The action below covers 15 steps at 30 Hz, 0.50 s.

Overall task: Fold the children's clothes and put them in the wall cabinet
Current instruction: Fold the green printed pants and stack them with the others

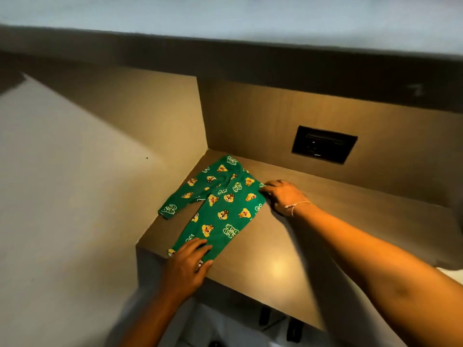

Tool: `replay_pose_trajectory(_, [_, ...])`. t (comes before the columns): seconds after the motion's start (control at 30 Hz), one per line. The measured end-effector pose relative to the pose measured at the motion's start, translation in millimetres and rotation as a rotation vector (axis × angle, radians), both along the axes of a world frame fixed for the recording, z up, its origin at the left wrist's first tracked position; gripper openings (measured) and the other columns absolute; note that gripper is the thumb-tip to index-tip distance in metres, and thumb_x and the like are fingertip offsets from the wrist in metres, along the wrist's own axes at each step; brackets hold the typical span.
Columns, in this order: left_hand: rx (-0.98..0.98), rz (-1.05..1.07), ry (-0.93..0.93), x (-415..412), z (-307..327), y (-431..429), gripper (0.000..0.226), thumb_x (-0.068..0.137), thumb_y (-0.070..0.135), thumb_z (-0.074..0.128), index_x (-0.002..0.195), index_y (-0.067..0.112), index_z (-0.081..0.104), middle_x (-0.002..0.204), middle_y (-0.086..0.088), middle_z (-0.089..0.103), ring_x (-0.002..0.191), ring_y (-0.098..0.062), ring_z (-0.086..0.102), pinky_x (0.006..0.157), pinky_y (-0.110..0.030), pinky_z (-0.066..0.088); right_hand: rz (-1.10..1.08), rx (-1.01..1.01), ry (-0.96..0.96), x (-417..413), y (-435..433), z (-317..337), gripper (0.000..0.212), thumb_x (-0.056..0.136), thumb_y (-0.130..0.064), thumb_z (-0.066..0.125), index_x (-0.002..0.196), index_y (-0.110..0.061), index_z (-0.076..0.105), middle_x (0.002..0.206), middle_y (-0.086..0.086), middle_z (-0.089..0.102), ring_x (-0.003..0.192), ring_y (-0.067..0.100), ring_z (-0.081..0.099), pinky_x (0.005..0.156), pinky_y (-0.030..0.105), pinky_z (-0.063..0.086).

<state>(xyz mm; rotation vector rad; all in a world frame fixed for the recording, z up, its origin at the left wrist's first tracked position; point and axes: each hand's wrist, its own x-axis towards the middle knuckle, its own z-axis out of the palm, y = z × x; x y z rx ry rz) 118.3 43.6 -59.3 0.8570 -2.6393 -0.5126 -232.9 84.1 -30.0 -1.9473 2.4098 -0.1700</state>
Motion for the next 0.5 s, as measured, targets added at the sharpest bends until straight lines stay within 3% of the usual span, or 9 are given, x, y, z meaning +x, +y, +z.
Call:
replay_pose_trajectory(0.1, [-0.087,0.019,0.023,1,5,-2,0.032,0.088,0.04,0.052,0.095,0.019,0.075,0.107,0.002,0.068,0.102,-0.018,0.06,0.085,-0.03,0.049,-0.034,-0.114,0.07,2,14,-9,0.025,0.089,-0.032,0.054,0.112,-0.034,0.062,0.109,-0.006,0.064,0.105,0.018,0.052,0.087,0.036,0.047])
replay_pose_trajectory(0.2, [-0.075,0.003,0.027,-4,14,-2,0.031,0.09,0.034,0.046,0.088,0.018,0.072,0.097,0.002,0.068,0.093,-0.021,0.061,0.078,-0.034,0.05,-0.036,-0.121,0.058,11,40,-6,0.02,0.088,-0.033,0.057,0.107,-0.028,0.065,0.109,-0.002,0.06,0.107,0.021,0.049,0.087,0.038,0.046])
replay_pose_trajectory(0.33, [0.167,0.178,0.214,-8,45,-7,0.016,0.096,0.026,0.05,0.095,0.02,0.064,0.083,0.0,0.068,0.076,-0.021,0.066,0.061,-0.039,0.055,-0.101,-0.362,-0.311,24,95,29,0.006,0.09,-0.023,0.06,0.095,-0.023,0.062,0.098,-0.004,0.063,0.095,0.019,0.055,0.083,0.031,0.043])
replay_pose_trajectory(0.43, [0.247,0.19,0.432,-20,84,-23,0.014,0.095,0.014,0.057,0.097,0.027,0.06,0.083,0.015,0.066,0.076,0.004,0.065,0.057,-0.02,0.055,-0.196,-0.55,-0.469,30,134,75,0.007,0.087,-0.035,0.056,0.092,-0.033,0.06,0.088,-0.018,0.065,0.085,0.0,0.058,0.076,0.012,0.041])
replay_pose_trajectory(0.5, [0.222,0.131,0.485,-38,109,-41,0.014,0.094,0.016,0.059,0.095,0.03,0.061,0.085,0.016,0.066,0.078,0.007,0.063,0.057,-0.011,0.05,-0.26,-0.607,-0.544,26,140,101,0.01,0.084,-0.038,0.057,0.09,-0.033,0.063,0.086,-0.018,0.068,0.084,-0.001,0.062,0.075,0.015,0.046])
